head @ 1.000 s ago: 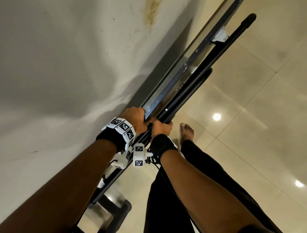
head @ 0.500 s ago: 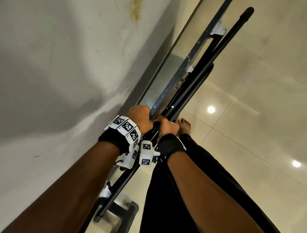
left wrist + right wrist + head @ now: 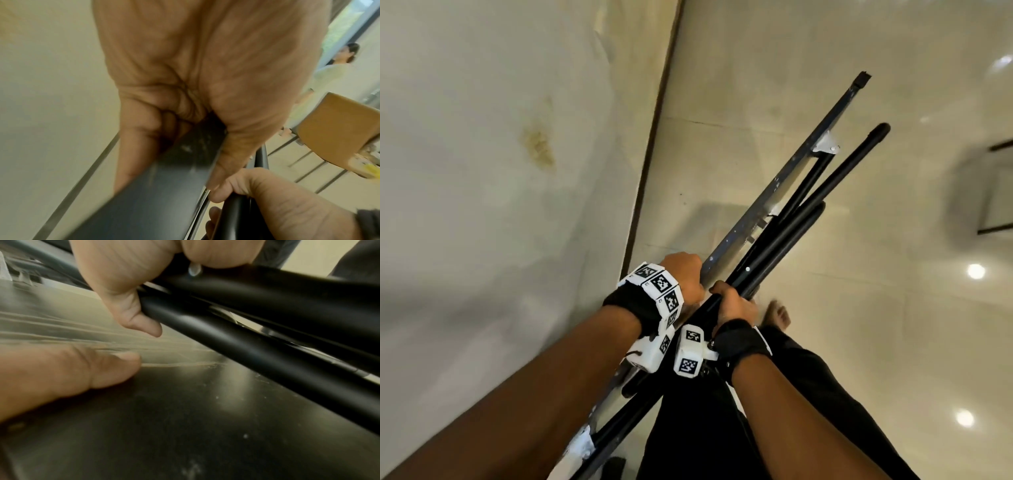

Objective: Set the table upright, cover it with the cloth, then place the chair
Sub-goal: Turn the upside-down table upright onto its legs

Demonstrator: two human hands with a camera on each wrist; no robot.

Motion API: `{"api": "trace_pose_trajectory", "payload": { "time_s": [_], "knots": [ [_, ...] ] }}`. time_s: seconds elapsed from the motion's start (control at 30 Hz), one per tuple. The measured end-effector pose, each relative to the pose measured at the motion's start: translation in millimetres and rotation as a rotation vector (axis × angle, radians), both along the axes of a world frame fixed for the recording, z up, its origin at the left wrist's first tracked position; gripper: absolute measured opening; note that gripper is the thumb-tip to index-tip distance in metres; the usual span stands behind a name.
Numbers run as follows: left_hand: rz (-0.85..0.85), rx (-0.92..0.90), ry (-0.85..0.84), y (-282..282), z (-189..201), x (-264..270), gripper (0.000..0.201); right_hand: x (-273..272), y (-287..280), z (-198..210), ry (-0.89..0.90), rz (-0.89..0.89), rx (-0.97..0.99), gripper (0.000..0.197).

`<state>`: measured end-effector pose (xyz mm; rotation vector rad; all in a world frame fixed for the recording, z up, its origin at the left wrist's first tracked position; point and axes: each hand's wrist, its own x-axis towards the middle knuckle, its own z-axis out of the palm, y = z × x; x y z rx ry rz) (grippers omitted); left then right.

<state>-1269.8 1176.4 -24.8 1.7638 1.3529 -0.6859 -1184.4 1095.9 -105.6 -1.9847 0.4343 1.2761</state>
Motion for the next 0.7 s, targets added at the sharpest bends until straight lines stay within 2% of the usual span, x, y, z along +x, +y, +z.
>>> {"api": "trace_pose_trajectory", "payload": {
  "time_s": [0.1, 0.17, 0.37, 0.47, 0.6, 0.67, 0.7],
  "knots": [
    [-0.159, -0.004, 0.002, -2.7, 5.3, 62.7, 0.017, 51.0, -16.8, 7.6, 0.025, -0.151, -0.007, 0.047],
    [-0.257, 0.004, 0.022, -3.6, 9.5, 101.3, 0.017, 80.3, -23.4, 9.8, 0.041, -0.239, 0.009, 0.047],
    [-0.579, -0.002, 0.072, -28.8, 21.4, 263.6, 0.019, 197.9, -62.4, 4.9, 0.078, -0.581, 0.058, 0.067],
    [-0.739, 0.013, 0.092, -45.7, 23.0, 350.1, 0.028, 264.0, -79.9, 3.7, 0.062, -0.778, 0.075, 0.073],
    [-0.959, 0.024, 0.122, -81.5, 24.4, 473.0, 0.029, 355.2, -111.7, -10.6, 0.043, -1.012, 0.082, 0.093],
    [-1.054, 0.036, 0.12, -98.9, 25.9, 522.7, 0.03, 396.8, -121.9, -2.2, 0.065, -1.103, 0.078, 0.092],
    [-1.117, 0.04, 0.123, -114.5, 26.2, 553.7, 0.032, 424.4, -134.5, 4.2, 0.071, -1.16, 0.078, 0.082]
  ]
}}
